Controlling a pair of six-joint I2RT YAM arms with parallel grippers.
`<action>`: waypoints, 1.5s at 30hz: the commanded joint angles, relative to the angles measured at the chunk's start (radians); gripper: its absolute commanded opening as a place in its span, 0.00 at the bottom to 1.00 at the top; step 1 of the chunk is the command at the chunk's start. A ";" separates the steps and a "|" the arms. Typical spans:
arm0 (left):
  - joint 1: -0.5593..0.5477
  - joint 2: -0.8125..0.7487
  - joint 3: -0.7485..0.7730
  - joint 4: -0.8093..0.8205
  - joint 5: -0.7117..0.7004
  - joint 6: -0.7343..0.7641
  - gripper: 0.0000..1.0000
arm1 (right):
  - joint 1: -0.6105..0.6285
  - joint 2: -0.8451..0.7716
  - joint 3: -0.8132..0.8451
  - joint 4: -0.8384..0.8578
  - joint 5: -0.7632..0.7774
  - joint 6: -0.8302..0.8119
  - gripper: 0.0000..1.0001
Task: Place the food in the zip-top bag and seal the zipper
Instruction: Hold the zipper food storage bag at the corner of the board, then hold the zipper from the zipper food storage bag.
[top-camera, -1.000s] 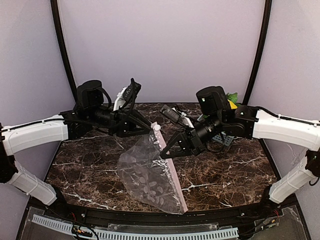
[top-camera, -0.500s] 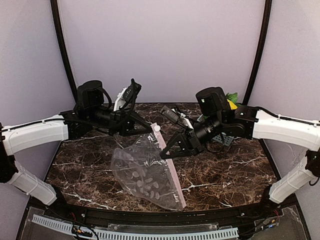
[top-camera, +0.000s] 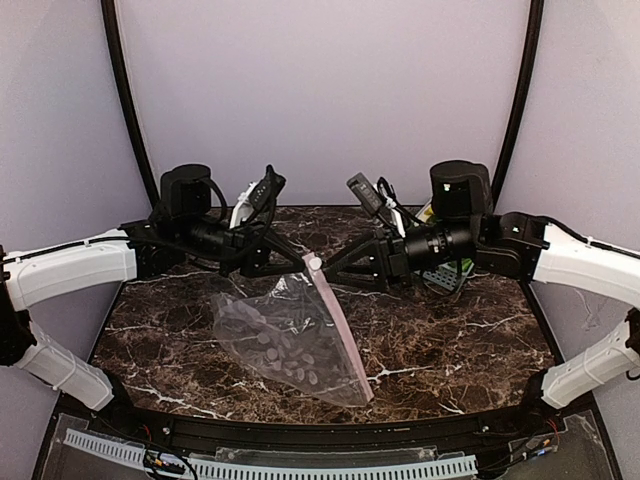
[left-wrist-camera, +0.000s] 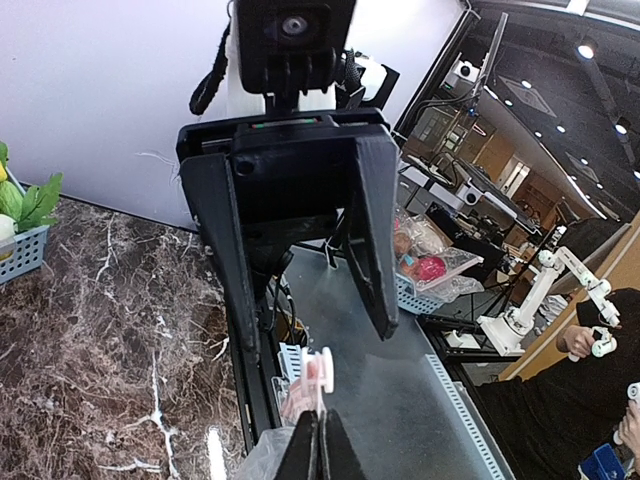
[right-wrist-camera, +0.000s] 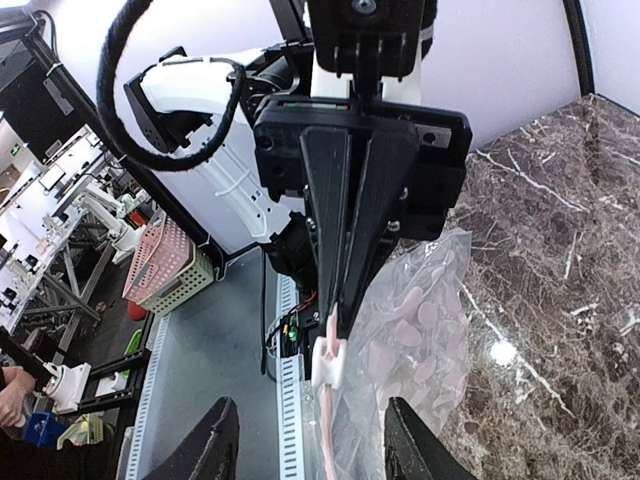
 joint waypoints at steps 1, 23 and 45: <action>-0.012 0.006 0.027 -0.039 0.001 0.030 0.01 | 0.001 0.000 -0.019 0.152 0.049 0.020 0.44; -0.014 0.018 0.027 -0.032 -0.010 0.015 0.01 | 0.001 0.043 -0.021 0.147 0.010 0.023 0.25; -0.015 0.011 0.023 -0.034 -0.046 0.015 0.01 | 0.001 0.021 -0.052 0.131 0.042 0.014 0.00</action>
